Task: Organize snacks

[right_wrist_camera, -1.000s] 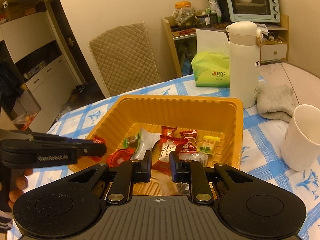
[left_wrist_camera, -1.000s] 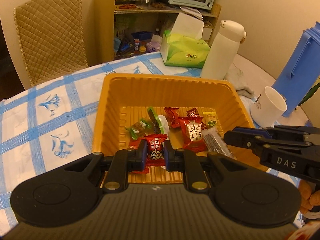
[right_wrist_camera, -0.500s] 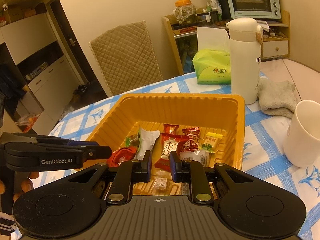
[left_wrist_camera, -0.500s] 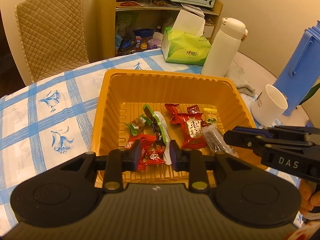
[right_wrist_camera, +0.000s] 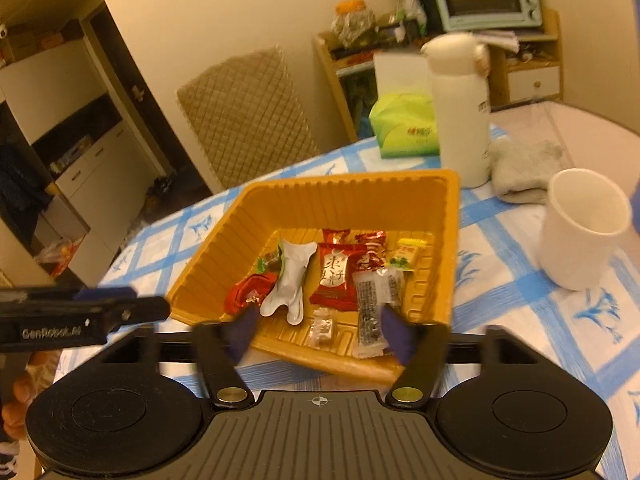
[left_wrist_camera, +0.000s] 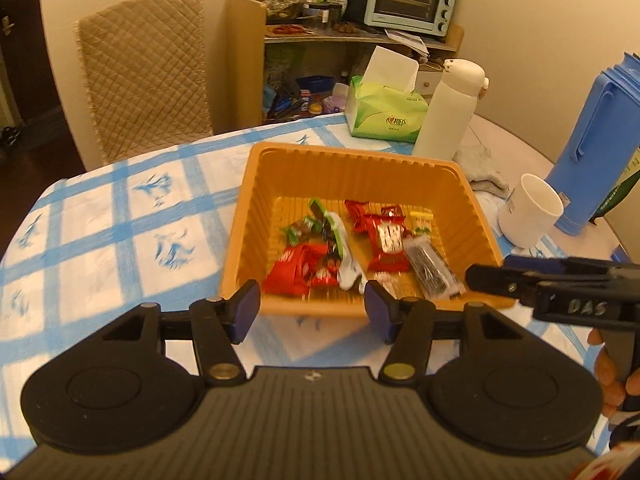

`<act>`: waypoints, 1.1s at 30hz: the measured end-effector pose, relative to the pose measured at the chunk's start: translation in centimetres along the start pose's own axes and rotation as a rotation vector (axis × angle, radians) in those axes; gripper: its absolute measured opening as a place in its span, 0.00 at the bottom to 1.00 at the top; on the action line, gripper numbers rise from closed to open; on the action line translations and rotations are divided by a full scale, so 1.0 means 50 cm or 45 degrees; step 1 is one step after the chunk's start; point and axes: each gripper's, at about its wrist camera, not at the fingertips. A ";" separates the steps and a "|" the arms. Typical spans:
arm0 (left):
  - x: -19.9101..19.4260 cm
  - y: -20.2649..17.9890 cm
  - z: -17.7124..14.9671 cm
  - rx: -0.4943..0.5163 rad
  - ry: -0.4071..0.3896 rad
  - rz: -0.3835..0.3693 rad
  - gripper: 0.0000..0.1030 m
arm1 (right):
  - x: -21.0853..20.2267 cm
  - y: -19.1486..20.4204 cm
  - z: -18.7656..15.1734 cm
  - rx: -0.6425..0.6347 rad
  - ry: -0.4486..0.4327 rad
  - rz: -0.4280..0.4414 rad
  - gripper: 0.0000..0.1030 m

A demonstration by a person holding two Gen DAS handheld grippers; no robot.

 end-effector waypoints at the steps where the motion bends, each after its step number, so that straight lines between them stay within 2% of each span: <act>1: -0.014 -0.004 -0.008 -0.005 0.002 0.011 0.56 | -0.012 0.001 -0.005 -0.009 0.001 0.008 0.71; 2: -0.028 -0.009 -0.016 -0.014 0.006 0.020 0.59 | -0.022 0.002 -0.009 -0.016 0.006 0.010 0.72; 8: -0.120 -0.048 -0.077 -0.082 0.032 0.076 0.59 | -0.089 0.006 -0.052 -0.020 0.023 0.017 0.80; 17: -0.235 -0.105 -0.179 -0.206 0.079 0.143 0.60 | -0.169 0.031 -0.134 -0.108 0.090 0.016 0.81; 24: -0.314 -0.120 -0.239 -0.255 0.086 0.156 0.60 | -0.235 0.066 -0.183 -0.137 0.126 0.022 0.82; 33: -0.405 -0.116 -0.308 -0.253 0.070 0.114 0.60 | -0.292 0.135 -0.277 -0.164 0.171 -0.028 0.82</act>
Point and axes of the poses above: each gripper's, at about its wrist camera, not at the fingertips, and x roughly the way its jaws point, y to its left, z to its top, and after that the axes turned 14 degrees about x, right-handed
